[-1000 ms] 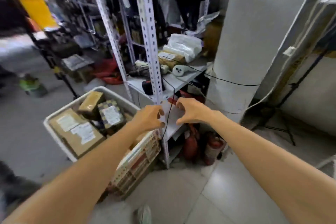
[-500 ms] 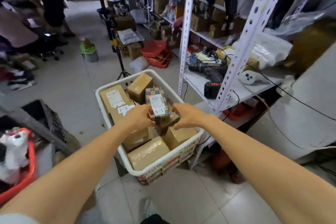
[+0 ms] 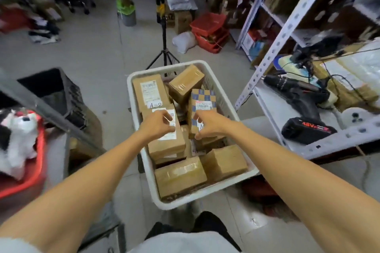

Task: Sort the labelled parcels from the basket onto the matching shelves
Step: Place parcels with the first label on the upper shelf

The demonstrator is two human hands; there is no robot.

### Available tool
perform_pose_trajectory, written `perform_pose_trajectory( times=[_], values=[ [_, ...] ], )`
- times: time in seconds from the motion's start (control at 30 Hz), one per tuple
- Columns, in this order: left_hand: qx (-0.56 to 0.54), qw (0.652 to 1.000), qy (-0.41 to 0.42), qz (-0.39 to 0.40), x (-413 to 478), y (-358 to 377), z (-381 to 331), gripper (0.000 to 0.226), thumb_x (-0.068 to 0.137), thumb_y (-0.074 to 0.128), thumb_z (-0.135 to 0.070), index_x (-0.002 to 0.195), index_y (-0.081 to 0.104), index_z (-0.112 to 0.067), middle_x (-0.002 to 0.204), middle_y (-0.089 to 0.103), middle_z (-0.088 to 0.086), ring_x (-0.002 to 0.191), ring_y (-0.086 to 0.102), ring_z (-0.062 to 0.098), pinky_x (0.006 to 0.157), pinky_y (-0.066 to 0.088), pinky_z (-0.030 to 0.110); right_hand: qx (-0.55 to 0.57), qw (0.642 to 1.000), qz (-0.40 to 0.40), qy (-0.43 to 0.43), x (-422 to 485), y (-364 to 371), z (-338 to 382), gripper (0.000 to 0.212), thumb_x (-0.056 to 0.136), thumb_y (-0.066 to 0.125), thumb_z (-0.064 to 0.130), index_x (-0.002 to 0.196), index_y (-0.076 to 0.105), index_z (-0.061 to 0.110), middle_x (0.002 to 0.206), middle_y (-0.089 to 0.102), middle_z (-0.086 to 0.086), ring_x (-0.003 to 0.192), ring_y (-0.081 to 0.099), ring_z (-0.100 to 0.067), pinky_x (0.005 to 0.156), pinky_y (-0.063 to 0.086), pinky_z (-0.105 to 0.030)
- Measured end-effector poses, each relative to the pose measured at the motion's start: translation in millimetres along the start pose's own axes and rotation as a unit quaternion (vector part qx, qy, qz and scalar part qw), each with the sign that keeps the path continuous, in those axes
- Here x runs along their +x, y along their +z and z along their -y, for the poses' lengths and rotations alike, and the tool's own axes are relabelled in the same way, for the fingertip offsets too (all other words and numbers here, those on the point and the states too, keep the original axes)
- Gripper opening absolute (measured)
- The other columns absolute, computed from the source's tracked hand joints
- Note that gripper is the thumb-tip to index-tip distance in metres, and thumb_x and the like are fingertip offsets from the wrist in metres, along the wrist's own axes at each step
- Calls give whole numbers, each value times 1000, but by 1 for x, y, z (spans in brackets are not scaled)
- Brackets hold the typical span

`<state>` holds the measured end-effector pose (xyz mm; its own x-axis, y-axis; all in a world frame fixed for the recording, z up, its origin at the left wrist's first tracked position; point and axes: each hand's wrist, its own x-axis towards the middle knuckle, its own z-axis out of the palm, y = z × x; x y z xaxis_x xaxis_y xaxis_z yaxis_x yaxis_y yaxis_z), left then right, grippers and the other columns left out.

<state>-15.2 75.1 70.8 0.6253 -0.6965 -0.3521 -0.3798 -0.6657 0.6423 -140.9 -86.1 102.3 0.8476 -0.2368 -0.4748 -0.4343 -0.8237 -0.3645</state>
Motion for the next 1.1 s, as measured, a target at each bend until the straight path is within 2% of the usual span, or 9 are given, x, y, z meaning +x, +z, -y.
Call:
perform_pose_trajectory(
  times=[0.17, 0.27, 0.4, 0.6, 0.73, 0.83, 0.97, 1.03, 1.1],
  values=[
    [-46, 993, -102, -31, 14, 16, 37, 57, 75, 75, -19, 126, 51, -9, 121, 57, 8, 106, 55, 20, 85, 47, 31, -1, 998, 48, -36, 54, 18, 0, 58, 77, 74, 35, 125, 48, 12, 121, 56, -6, 105, 55, -23, 87, 49, -36],
    [-87, 980, -174, -34, 19, 28, 59, 73, 76, 74, -14, 138, 37, -8, 135, 45, 12, 108, 50, 20, 83, 41, 29, -23, 994, 95, -39, 79, 41, -3, 58, 81, 71, 32, 127, 43, 10, 119, 56, -10, 104, 55, -27, 85, 50, -42],
    [-146, 966, -212, -35, 32, 45, 77, 81, 73, 73, -8, 141, 28, -8, 131, 45, 7, 116, 50, 24, 87, 45, 32, 58, 993, 100, -22, 102, 68, -9, 64, 85, 69, 29, 134, 35, 5, 129, 52, -13, 114, 53, -29, 81, 41, -29],
    [-230, 931, -276, -68, 57, 70, 89, 87, 65, 76, -12, 138, 29, -14, 132, 48, 3, 119, 50, 23, 98, 43, 37, 151, 983, 100, 15, 120, 98, -17, 88, 83, 73, 18, 145, 12, 5, 140, 49, -10, 122, 53, -28, 88, 42, -30],
    [-250, 924, -281, -67, 59, 85, 89, 77, 72, 73, -4, 130, 24, -16, 129, 43, 4, 111, 48, 19, 88, 43, 32, 148, 978, 140, 50, 129, 96, -31, 76, 81, 74, 8, 139, 26, 4, 140, 46, -11, 127, 47, -27, 99, 43, -30],
    [-287, 914, -283, -42, 60, 93, 91, 74, 73, 75, -6, 122, 22, -18, 122, 44, 3, 114, 48, 20, 85, 43, 30, 179, 970, 148, 73, 136, 89, -38, 85, 75, 80, 13, 140, 26, 4, 143, 41, -7, 133, 39, -26, 106, 35, -29],
    [-329, 903, -273, -31, 59, 104, 85, 115, 70, 81, -10, 148, -2, -24, 140, 40, 1, 127, 40, 20, 107, 37, 36, 276, 947, 124, 105, 142, 92, -36, 123, 53, 90, 36, 148, 15, 15, 147, 39, -3, 134, 40, -23, 110, 35, -42],
    [-343, 900, -268, -38, 57, 105, 80, 120, 69, 81, -6, 150, -5, -28, 144, 38, 0, 131, 38, 20, 107, 35, 34, 310, 939, 113, 96, 144, 98, -42, 127, 40, 90, 38, 145, 21, 20, 141, 46, 1, 131, 42, -20, 109, 37, -44],
    [-345, 901, -259, -42, 53, 101, 75, 122, 68, 81, -2, 150, -5, -29, 145, 36, 1, 132, 36, 21, 110, 35, 39, 326, 935, 109, 87, 140, 97, -43, 124, 45, 91, 28, 146, 19, 21, 141, 45, 2, 132, 41, -19, 110, 35, -44]
  ],
)
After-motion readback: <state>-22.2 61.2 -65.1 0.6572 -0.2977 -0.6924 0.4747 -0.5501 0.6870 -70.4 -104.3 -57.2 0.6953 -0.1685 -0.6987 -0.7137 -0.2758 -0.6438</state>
